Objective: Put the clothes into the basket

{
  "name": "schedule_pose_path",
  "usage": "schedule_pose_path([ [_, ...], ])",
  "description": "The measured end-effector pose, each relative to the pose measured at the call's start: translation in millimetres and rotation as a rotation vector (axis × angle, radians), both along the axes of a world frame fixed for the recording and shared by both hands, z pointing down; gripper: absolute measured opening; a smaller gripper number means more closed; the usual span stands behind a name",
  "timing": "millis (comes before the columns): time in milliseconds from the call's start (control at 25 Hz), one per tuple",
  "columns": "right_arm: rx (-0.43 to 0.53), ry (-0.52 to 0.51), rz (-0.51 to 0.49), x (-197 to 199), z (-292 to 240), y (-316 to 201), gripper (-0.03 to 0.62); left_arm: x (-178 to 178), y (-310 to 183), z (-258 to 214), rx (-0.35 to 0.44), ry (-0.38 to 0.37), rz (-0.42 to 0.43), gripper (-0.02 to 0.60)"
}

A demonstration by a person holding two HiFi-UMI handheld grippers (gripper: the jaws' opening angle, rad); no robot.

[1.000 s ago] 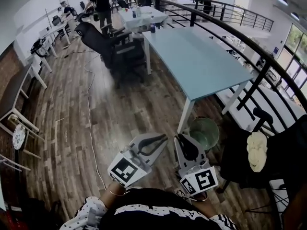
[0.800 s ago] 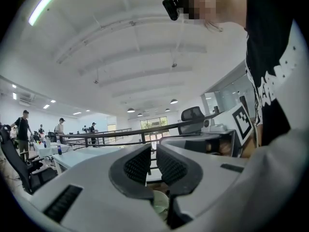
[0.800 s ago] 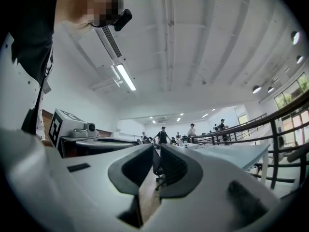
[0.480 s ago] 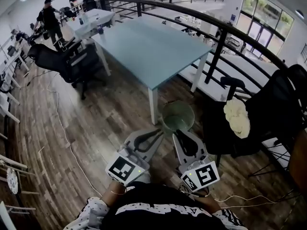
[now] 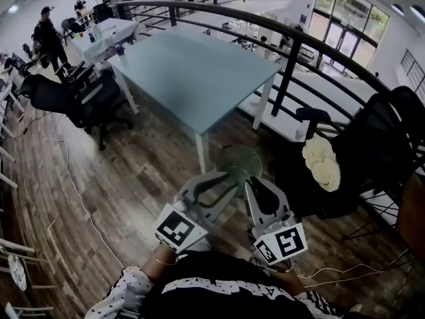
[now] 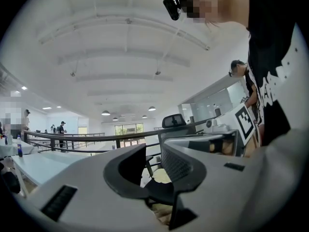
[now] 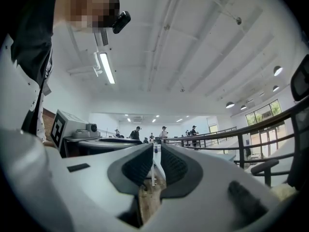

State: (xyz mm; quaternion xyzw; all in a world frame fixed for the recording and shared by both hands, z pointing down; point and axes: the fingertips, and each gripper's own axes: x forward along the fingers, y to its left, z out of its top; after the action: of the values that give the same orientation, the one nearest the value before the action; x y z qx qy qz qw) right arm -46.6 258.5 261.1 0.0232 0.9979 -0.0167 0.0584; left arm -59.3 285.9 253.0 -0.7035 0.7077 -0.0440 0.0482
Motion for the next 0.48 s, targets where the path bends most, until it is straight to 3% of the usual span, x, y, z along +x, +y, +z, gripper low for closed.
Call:
schedule_pose_path([
  [480,0.013,0.007,0.044,-56.5,-2.7,-21.7,0.035,-57.5,-25.1,-1.4,-0.005,0.006,0.057,0.086],
])
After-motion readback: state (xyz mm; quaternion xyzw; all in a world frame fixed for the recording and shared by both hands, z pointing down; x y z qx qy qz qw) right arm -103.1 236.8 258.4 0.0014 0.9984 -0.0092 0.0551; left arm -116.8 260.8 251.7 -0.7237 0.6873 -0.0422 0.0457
